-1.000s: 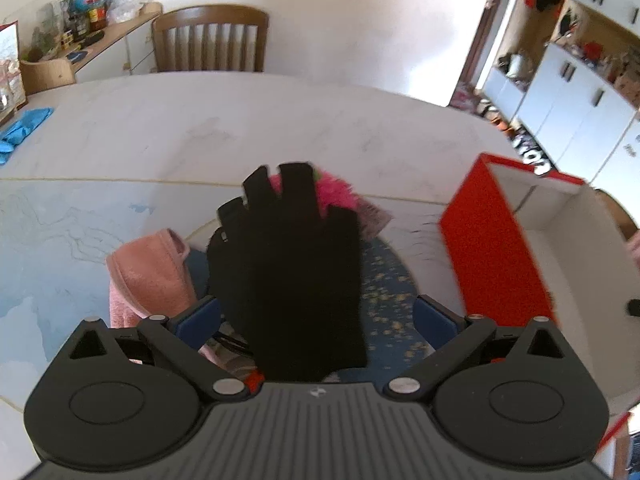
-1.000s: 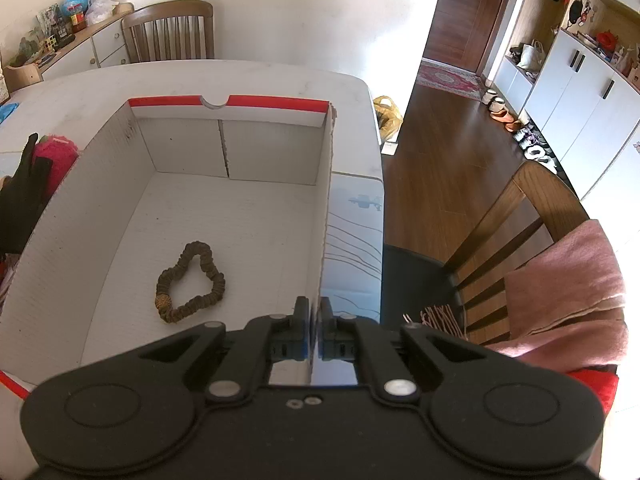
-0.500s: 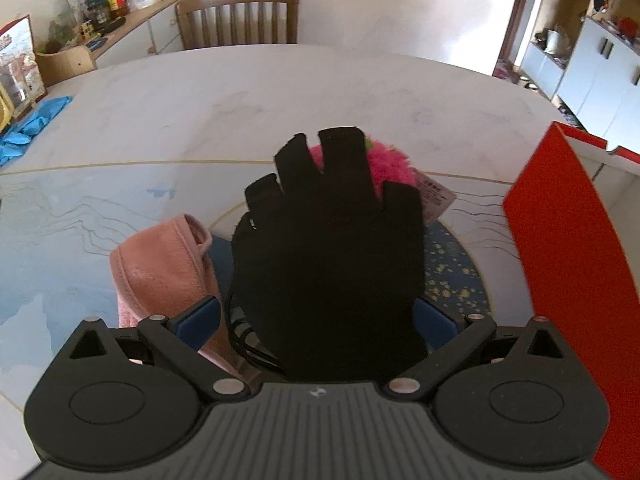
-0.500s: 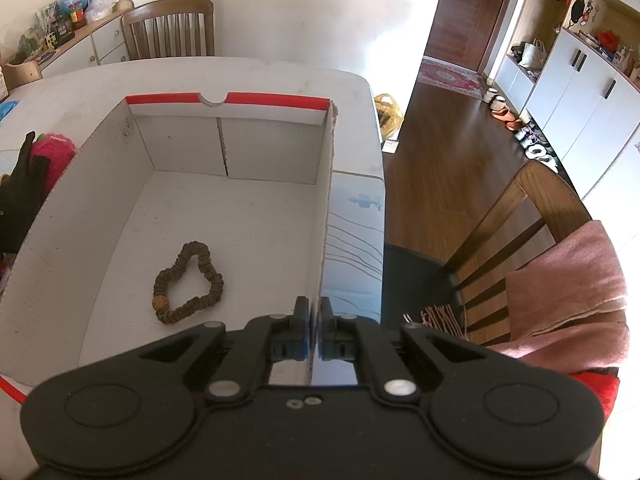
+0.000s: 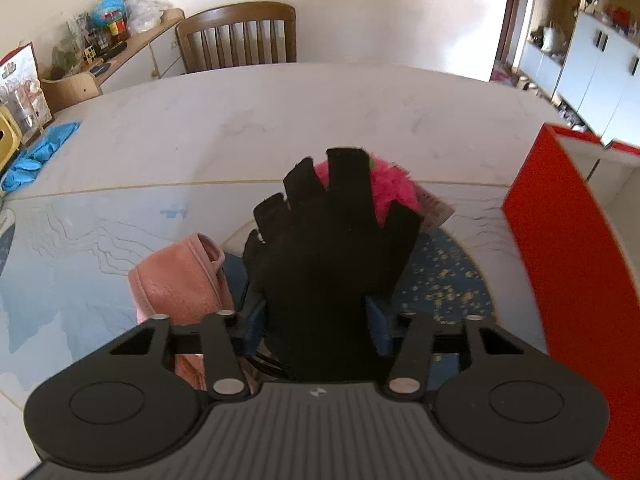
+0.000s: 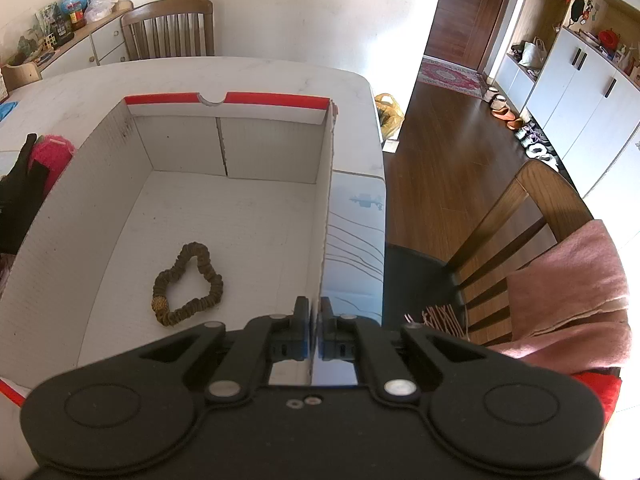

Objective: Organize objects
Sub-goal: 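Return the left gripper to the pile and grasp the black glove, then lift the black glove into the box and release it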

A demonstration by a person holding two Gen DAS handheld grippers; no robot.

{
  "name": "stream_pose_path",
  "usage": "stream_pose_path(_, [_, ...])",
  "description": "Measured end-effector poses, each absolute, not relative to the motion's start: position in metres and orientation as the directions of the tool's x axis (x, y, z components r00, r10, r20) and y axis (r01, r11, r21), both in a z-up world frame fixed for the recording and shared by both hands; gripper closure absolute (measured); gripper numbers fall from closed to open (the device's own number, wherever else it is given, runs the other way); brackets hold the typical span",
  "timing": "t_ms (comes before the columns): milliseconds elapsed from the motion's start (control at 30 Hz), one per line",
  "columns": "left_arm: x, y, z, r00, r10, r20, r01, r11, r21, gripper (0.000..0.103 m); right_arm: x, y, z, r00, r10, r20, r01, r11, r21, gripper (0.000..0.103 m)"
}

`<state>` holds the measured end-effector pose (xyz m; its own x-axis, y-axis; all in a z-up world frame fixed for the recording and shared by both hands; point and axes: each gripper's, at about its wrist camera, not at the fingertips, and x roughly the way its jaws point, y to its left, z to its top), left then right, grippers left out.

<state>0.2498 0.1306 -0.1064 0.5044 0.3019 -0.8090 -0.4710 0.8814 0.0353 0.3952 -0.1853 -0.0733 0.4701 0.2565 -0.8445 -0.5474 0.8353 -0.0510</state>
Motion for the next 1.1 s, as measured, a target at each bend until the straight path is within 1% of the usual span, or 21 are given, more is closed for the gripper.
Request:
stream_pose_path(33, [0.249,0.131,-0.103,0.513,0.290,-0.808,-0.468,0.884,0.020,0.070,0.395,-0.185,-0.073,0.470,0.257,-0.845,-0.547,0.835,-0.051,0.100])
stream_pose_path(100, [0.246,0.131,-0.095,0.529,0.277,-0.802,-0.460,0.888,0.003,0.074,0.395,-0.185,-0.073,0.470,0.257,-0.844,-0.547,0.836,-0.050,0.100])
stream_pose_path(133, [0.245,0.131,-0.091,0.540,0.269,-0.797,-0.452,0.892,-0.006,0.081,0.395,-0.185,-0.073,0.470,0.257,-0.844,-0.547,0.836,-0.050,0.100])
stream_pose_path(167, [0.244,0.131,-0.087,0.550,0.259,-0.794,-0.443,0.896,-0.014,0.086,0.395,-0.185,-0.073,0.471,0.257,-0.844,-0.547,0.836,-0.051,0.100])
stream_pose_path(233, [0.242,0.131,-0.081,0.565,0.243,-0.789,-0.431,0.902,-0.031,0.093,0.395,-0.185,-0.074,0.472,0.257,-0.843,-0.546,0.836,-0.051,0.100])
stream_pose_path(267, [0.242,0.131,-0.078,0.574,0.233,-0.785,-0.423,0.905,-0.041,0.094,0.395,-0.185,-0.074,0.472,0.257,-0.843,-0.546,0.836,-0.050,0.100])
stream_pose_path(367, [0.241,0.129,-0.073,0.586,0.240,-0.774,-0.412,0.911,-0.029,0.095,0.395,-0.184,-0.074,0.472,0.258,-0.843,-0.545,0.837,-0.049,0.100])
stream_pose_path(500, [0.239,0.130,-0.074,0.596,0.213,-0.775,-0.411,0.909,-0.066,0.098,0.394,-0.184,-0.072,0.475,0.260,-0.841,-0.544,0.838,-0.048,0.100])
stream_pose_path(667, [0.238,0.126,-0.056,0.645,0.181,-0.743,-0.375,0.921,-0.102,0.099,0.394,-0.186,-0.072,0.475,0.260,-0.841,-0.542,0.839,-0.047,0.100])
stream_pose_path(867, [0.242,0.110,-0.020,0.718,0.083,-0.691,-0.284,0.941,-0.182,0.100,0.393,-0.186,-0.072,0.476,0.259,-0.840,-0.544,0.838,-0.049,0.100])
stream_pose_path(967, [0.248,0.096,-0.003,0.749,0.009,-0.663,-0.214,0.950,-0.229,0.100,0.393,-0.186,-0.072,0.476,0.258,-0.841,-0.543,0.838,-0.050,0.100])
stream_pose_path(1100, [0.257,0.073,0.014,0.771,-0.070,-0.633,-0.120,0.960,-0.253,0.100,0.392,-0.186,-0.072,0.477,0.257,-0.840,-0.544,0.838,-0.052,0.100])
